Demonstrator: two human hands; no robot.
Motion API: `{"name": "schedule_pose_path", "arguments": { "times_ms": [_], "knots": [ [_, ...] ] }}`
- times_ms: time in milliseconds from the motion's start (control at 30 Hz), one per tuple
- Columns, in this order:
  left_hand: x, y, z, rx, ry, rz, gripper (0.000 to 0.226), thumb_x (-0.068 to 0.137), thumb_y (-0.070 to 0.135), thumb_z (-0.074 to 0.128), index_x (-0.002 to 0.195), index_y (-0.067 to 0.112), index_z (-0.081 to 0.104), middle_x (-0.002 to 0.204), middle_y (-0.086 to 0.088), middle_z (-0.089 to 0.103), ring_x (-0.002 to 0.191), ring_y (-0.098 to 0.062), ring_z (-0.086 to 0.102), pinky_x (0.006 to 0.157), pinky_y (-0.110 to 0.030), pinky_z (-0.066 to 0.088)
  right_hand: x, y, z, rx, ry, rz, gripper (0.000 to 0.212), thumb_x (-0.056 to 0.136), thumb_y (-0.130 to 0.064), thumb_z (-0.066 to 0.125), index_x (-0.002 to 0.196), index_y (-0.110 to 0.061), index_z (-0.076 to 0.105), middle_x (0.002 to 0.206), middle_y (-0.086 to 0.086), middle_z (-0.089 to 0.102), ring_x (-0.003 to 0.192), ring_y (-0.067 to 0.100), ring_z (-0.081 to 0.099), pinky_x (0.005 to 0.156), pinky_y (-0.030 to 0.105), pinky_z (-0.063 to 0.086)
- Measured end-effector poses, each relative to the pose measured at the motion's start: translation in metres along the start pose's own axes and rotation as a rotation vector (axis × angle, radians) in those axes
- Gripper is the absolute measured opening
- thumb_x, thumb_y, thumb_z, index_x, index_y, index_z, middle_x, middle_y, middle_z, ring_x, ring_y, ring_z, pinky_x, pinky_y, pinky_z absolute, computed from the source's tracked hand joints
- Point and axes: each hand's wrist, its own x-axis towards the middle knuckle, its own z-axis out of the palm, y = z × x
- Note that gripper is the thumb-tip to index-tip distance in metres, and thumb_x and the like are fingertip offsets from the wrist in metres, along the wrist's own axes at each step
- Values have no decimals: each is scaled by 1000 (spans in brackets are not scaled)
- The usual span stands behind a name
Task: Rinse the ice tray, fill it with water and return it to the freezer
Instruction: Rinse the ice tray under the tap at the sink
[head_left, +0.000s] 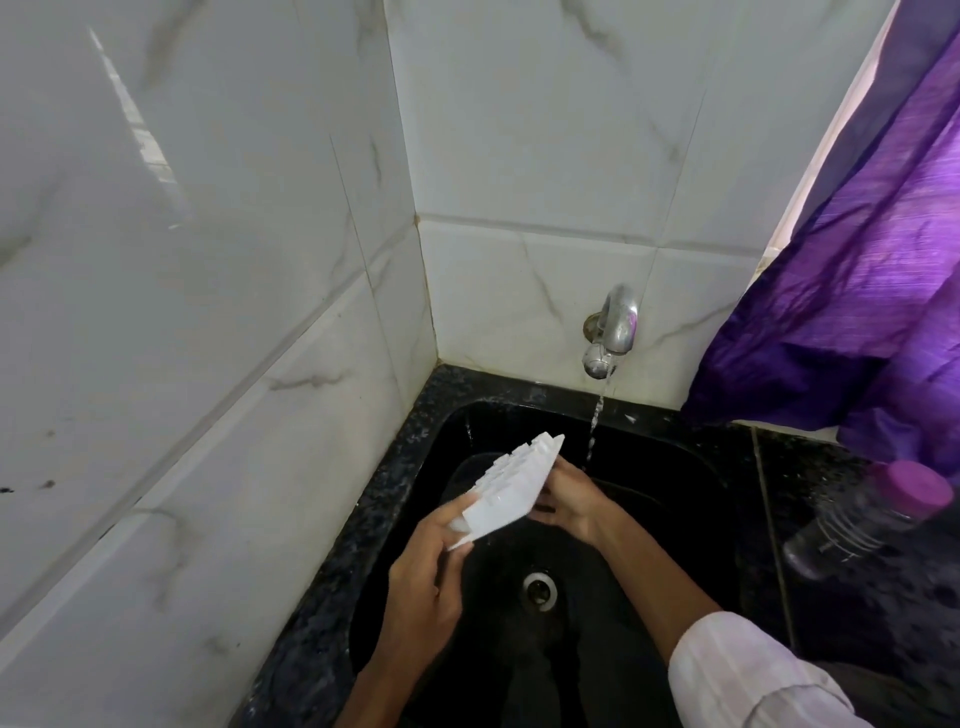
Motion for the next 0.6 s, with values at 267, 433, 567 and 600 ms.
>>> {"name": "schedule_pose_path", "arguments": {
  "times_ms": [267,433,567,600],
  "knots": [
    [-7,-13,4,-91,130,-244,8,95,26,58,94,18,61,123,21,66,110,-3,65,81,-25,56,4,8,-12,-75,65,-17,68,86,2,64,133,-43,44,115,3,68,110,20,63,96,45,52],
    [13,-18,13,-450,375,-680,12,101,14,55,91,9,51,103,-8,69,102,-22,69,71,-24,59,4,9,-29,-14,136,-89,59,83,-3,67,129,-38,54,125,2,63,115,23,59,101,48,47],
    [23,-28,19,-594,360,-836,11,103,13,51,96,4,50,106,-14,71,105,-25,70,78,-31,59,-3,-2,-52,118,98,-118,43,87,-1,63,125,-21,60,121,10,68,111,28,65,88,42,55],
    [24,-31,21,-628,350,-860,11,103,13,51,99,2,50,106,-14,71,106,-25,70,78,-30,60,-4,-5,-57,132,108,-123,39,88,-1,62,124,-17,61,121,11,69,110,28,66,85,42,56]
  ]
}}
